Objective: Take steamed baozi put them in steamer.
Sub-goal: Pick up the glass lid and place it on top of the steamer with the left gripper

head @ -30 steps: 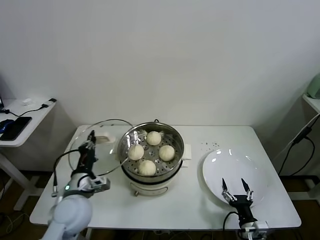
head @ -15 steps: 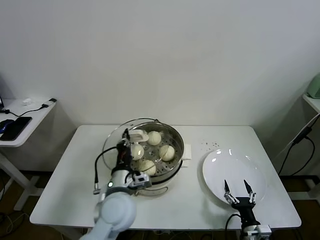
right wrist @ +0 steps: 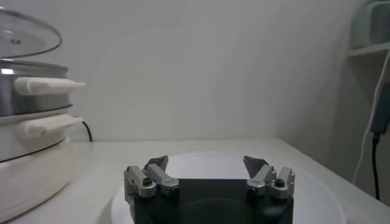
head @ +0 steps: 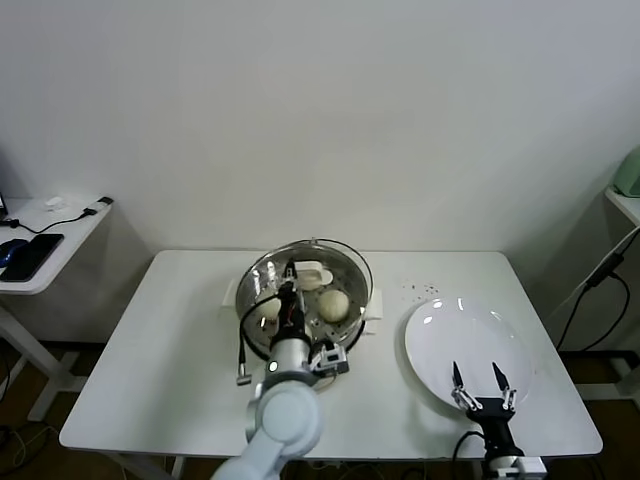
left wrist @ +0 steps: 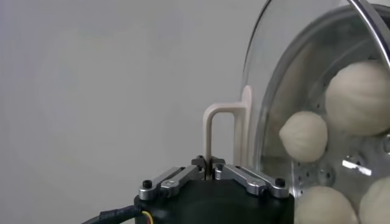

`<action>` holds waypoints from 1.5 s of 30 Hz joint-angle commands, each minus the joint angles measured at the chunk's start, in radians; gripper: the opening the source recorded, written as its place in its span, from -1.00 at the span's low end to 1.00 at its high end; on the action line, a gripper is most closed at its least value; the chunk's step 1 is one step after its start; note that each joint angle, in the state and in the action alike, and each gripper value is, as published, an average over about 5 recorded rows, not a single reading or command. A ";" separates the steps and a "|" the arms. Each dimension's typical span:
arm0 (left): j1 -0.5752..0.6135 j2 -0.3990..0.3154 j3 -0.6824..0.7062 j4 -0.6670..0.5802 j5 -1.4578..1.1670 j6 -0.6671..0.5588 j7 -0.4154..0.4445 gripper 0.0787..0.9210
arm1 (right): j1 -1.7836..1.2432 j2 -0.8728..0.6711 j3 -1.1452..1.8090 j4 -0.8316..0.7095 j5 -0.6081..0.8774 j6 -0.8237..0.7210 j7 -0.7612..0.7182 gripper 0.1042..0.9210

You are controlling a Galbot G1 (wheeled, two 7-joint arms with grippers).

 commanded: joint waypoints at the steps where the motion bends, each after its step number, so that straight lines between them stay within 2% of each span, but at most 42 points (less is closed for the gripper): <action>1: -0.017 -0.031 0.020 0.092 0.061 0.016 -0.002 -0.86 | 0.001 0.008 0.012 0.000 -0.005 0.014 0.002 0.76; 22: -0.010 -0.026 -0.006 0.145 0.059 0.000 -0.085 -0.86 | 0.010 0.030 0.018 -0.012 -0.039 0.027 0.004 0.76; 31: -0.005 -0.011 0.010 0.097 0.006 -0.012 -0.083 -0.86 | 0.013 0.027 0.011 -0.011 -0.036 0.026 0.003 0.76; 34: -0.004 0.006 0.016 0.059 -0.028 -0.016 -0.080 -0.77 | 0.015 0.026 0.009 -0.010 -0.036 0.020 0.004 0.76; 45: 0.077 0.085 0.008 -0.120 -0.171 -0.035 -0.074 -0.03 | 0.022 0.007 -0.026 -0.004 -0.037 -0.003 0.016 0.76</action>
